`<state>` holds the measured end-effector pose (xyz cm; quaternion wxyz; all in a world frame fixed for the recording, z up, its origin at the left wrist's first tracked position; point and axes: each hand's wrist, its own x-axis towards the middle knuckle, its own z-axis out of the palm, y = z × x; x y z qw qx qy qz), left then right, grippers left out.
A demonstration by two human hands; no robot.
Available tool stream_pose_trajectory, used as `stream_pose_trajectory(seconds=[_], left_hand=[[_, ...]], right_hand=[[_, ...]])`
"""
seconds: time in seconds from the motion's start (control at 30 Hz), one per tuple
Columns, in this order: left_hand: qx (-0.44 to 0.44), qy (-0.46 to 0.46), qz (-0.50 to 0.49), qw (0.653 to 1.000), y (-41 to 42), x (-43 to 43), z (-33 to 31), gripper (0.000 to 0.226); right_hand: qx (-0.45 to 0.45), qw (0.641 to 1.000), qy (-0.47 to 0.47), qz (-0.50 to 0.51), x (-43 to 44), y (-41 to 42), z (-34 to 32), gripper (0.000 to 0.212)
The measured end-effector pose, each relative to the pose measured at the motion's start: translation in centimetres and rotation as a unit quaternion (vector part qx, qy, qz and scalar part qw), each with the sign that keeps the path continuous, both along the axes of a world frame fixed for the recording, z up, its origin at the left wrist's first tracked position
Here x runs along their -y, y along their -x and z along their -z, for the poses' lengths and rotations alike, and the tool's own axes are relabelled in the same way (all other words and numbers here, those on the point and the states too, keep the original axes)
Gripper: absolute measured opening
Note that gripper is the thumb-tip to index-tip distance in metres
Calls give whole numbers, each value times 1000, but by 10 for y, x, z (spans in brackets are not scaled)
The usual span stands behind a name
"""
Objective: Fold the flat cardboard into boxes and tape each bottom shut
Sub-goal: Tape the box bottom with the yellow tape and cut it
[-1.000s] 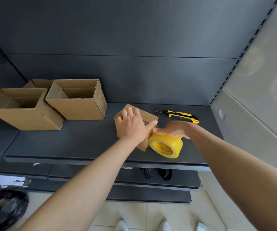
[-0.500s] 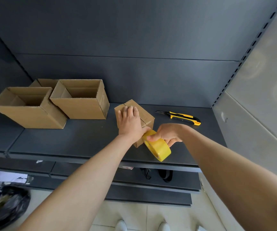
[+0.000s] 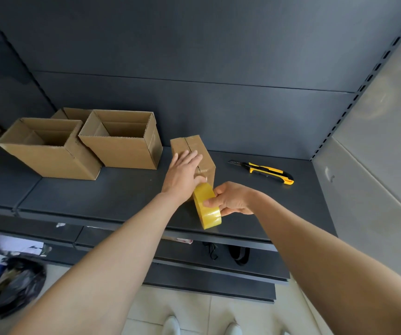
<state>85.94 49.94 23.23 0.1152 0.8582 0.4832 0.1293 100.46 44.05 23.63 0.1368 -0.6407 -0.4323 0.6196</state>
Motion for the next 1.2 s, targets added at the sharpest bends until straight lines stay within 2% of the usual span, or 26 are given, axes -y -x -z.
stream_pose_trajectory(seconds=[0.07,0.13,0.2,0.27,0.33,0.37,0.43,0.53,0.6,0.7,0.73,0.8,0.93,1.13,1.2], left_hand=[[112,-18,-44,993,4,11,5,53],[205,-31,-141,968,6,24,10,37],[271,50,-233,933,6,35,15,34],[324,222,-297,870,3,40,20,39],[404,366,-334,769,-1,40,21,37],[436,397,-341,733,-4,39,21,31],[469,398,-355,704,-10,35,20,18],[499,386,-392,670,-20,30,17,16],[515,389,-409,646,-25,27,15,15],[513,381,-437,634,-31,24,17,14],[508,372,-446,636,-33,22,17,15],[500,357,-461,640,-36,20,16,17],[493,343,-475,643,-40,15,14,21],[487,342,-481,644,-41,13,13,19],[484,347,-477,647,-40,12,12,19]], right_hand=[[-1,1000,-14,2,-5,2,2,30],[-9,1000,-16,5,-9,4,5,30],[-16,1000,-14,5,-12,5,6,28],[-20,1000,-13,-2,-14,4,7,17],[-52,999,1,-3,-15,-1,6,15],[-76,997,15,-7,-16,-5,6,21],[-89,996,27,-18,-17,-13,6,36],[-6,996,-38,77,-20,-29,7,30],[136,975,-111,138,-28,-49,17,25],[344,921,-154,102,-35,-85,34,24],[385,906,-152,87,-36,-96,40,24],[439,887,-130,56,-38,-112,50,36],[492,865,-94,10,-44,-134,68,55],[516,853,-82,13,-45,-144,80,53],[496,864,-71,39,-43,-144,78,53]])
